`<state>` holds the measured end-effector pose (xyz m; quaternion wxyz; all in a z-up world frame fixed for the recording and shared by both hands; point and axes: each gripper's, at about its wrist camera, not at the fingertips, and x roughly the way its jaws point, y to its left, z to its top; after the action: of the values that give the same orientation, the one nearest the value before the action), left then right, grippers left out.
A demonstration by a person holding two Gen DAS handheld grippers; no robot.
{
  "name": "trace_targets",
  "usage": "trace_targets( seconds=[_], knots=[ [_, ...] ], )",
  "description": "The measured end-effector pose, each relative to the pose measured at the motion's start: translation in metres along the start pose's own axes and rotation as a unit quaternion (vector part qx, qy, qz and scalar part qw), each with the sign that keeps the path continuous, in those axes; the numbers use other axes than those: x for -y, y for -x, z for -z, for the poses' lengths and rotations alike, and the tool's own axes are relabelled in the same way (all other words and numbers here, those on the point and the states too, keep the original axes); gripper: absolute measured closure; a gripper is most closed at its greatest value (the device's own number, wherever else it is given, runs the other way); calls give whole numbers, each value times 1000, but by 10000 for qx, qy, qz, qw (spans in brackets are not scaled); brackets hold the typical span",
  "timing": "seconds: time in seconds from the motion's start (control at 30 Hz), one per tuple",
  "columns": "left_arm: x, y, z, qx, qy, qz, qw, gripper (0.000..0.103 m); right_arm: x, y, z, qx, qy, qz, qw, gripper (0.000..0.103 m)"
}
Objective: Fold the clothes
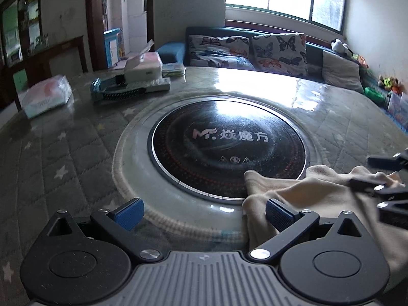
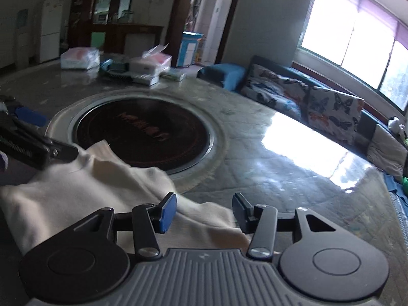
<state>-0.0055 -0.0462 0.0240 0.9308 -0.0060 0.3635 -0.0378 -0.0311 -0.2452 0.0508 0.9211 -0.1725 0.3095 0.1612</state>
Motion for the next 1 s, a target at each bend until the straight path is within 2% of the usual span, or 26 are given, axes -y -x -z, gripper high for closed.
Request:
trace_targets(
  seconds=[0.13, 0.27, 0.47, 0.57, 0.7, 0.8, 1.0],
  knots=[
    [-11, 14, 4, 43, 103, -27, 9999, 0, -4, -3, 0, 21, 35, 40, 10000, 54],
    [-25, 20, 5, 91, 342, -111, 9993, 0, -13, 16, -5, 150, 227, -125, 9996, 54],
    [-38, 21, 8, -35, 792, 3, 9968, 0, -53, 48, -8, 266, 882, -919, 9915, 54],
    [-40, 24, 9, -25, 874, 52, 9962, 1, -85, 61, -6, 305, 1348, -1418, 9802, 54],
    [-43, 27, 12, -37, 986, 147, 9950, 1, -117, 66, -1, 335, 1891, -1858, 9636, 56],
    [-45, 29, 14, -56, 1062, 202, 9941, 1, -134, 62, 1, 314, 2122, -1938, 9573, 56],
    [-50, 31, 17, -123, 1173, 344, 9924, 1, -140, 47, 2, 186, 1914, -1975, 9613, 57]
  ],
)
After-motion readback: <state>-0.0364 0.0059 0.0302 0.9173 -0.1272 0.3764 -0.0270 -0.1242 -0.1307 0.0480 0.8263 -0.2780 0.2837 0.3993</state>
